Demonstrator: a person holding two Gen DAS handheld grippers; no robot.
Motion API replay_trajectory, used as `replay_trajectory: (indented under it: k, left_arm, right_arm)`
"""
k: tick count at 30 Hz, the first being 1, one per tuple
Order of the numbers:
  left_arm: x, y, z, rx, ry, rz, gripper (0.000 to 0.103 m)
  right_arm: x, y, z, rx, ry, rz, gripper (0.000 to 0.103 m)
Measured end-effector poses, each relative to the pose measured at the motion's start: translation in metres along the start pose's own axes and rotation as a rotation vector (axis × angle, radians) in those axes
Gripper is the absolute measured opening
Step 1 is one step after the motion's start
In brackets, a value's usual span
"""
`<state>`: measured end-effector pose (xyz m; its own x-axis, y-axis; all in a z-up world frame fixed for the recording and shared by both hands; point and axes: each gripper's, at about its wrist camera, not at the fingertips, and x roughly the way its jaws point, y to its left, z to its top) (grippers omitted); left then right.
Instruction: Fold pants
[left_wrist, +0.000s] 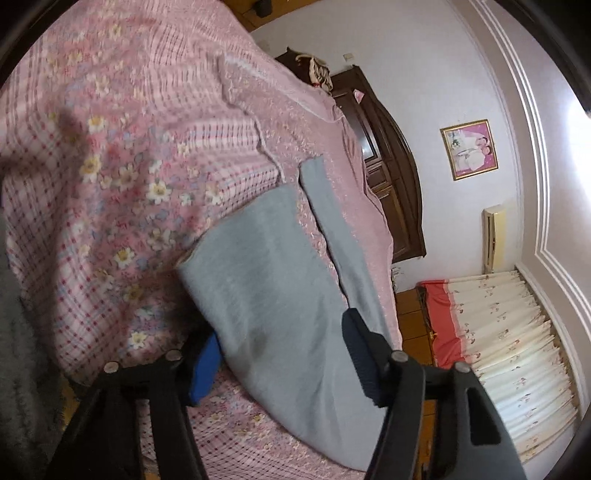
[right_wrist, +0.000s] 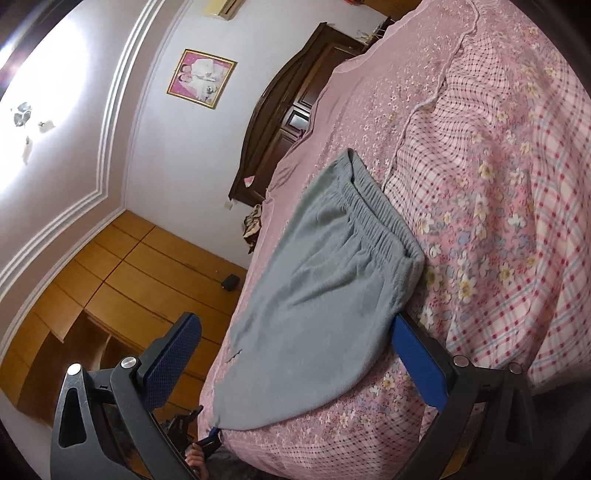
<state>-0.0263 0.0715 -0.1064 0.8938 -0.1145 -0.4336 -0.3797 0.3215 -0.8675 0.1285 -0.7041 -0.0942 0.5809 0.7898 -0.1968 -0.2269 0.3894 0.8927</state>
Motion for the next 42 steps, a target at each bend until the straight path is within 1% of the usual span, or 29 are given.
replay_trajectory:
  k: [2,3,4,7,8,9,10,11,13,14,15,16,17,18,19,20,23,24,27,30,33,37,40,42]
  left_arm:
    - [0.001,0.006,0.000,-0.025,0.004,-0.051,0.062]
    - [0.001,0.007,0.001,-0.017,0.006,-0.048,0.056]
    - [0.000,0.007,0.000,-0.006,0.005,-0.040,0.051]
    - [0.004,0.006,0.002,0.007,0.016,-0.025,0.043]
    - [0.004,0.007,0.001,0.006,0.014,-0.011,0.022]
    - [0.011,0.003,0.002,0.009,0.016,0.017,0.008]
    - [0.014,0.003,0.000,0.012,0.020,0.032,0.007]
    - [0.015,0.003,-0.001,0.012,0.018,0.031,0.007]
    - [0.013,0.004,-0.006,0.021,0.015,0.017,0.005]
    - [0.012,0.004,-0.006,0.021,0.013,0.004,0.004]
    - [0.012,0.003,-0.008,0.022,0.010,0.000,0.003]
    - [0.011,0.002,-0.008,0.022,0.006,-0.003,0.003]
    - [0.010,0.003,-0.008,0.021,0.003,-0.006,0.003]
    - [0.006,0.004,-0.007,0.013,-0.011,-0.010,0.002]
    - [0.005,0.004,-0.007,0.015,-0.018,-0.013,0.002]
    - [0.005,0.003,-0.006,0.020,-0.017,-0.011,0.002]
    - [0.005,0.001,-0.005,0.017,-0.014,-0.015,0.002]
    - [0.005,-0.003,-0.002,0.015,-0.016,-0.020,0.002]
    - [0.005,-0.012,0.005,0.007,-0.023,-0.035,0.002]
    - [0.007,-0.028,0.021,-0.005,-0.028,-0.071,0.002]
    - [0.013,-0.050,0.035,0.022,-0.049,-0.075,0.002]
    - [0.027,-0.074,0.049,0.038,-0.079,-0.088,0.002]
    - [0.040,-0.089,0.059,0.047,-0.106,-0.097,0.002]
    - [0.053,-0.105,0.070,0.066,-0.125,-0.084,0.002]
  right_arm:
    - [-0.002,-0.004,-0.004,0.022,-0.011,0.010,0.103]
    - [-0.004,-0.007,-0.006,0.038,-0.013,0.020,0.103]
    - [-0.005,-0.010,-0.005,0.051,-0.012,0.023,0.103]
    - [-0.006,-0.014,-0.005,0.066,-0.006,0.003,0.103]
    - [-0.006,-0.014,-0.006,0.062,-0.003,0.000,0.103]
    - [-0.005,-0.013,-0.006,0.055,0.003,-0.006,0.103]
    - [-0.002,-0.012,-0.006,0.050,0.014,-0.020,0.103]
    - [0.002,-0.011,-0.006,0.049,0.021,-0.037,0.100]
    - [0.006,-0.013,-0.006,0.060,0.031,-0.065,0.087]
    - [0.008,-0.014,-0.007,0.071,0.036,-0.073,0.072]
    - [0.009,-0.017,-0.007,0.086,0.039,-0.088,0.056]
    - [0.009,-0.019,-0.007,0.096,0.041,-0.097,0.046]
    - [0.009,-0.022,-0.007,0.102,0.046,-0.098,0.024]
    - [0.008,-0.024,-0.007,0.106,0.044,-0.113,0.008]
    - [0.005,-0.024,-0.008,0.105,0.028,-0.146,0.007]
    - [0.002,-0.026,-0.008,0.108,0.021,-0.150,0.007]
    - [-0.004,-0.026,-0.006,0.140,0.004,-0.079,0.006]
    - [-0.006,-0.024,-0.004,0.138,-0.006,-0.067,0.006]
    - [-0.005,-0.011,0.006,0.110,-0.014,-0.060,0.005]
    - [0.002,0.003,0.020,0.092,-0.022,-0.042,0.005]
    - [0.016,0.017,0.039,0.052,-0.024,-0.033,0.005]
    - [0.047,0.030,0.069,0.015,-0.024,-0.025,0.005]
    - [0.073,0.034,0.088,0.003,-0.021,-0.027,0.005]
    - [0.093,0.031,0.103,0.001,-0.022,-0.023,0.005]
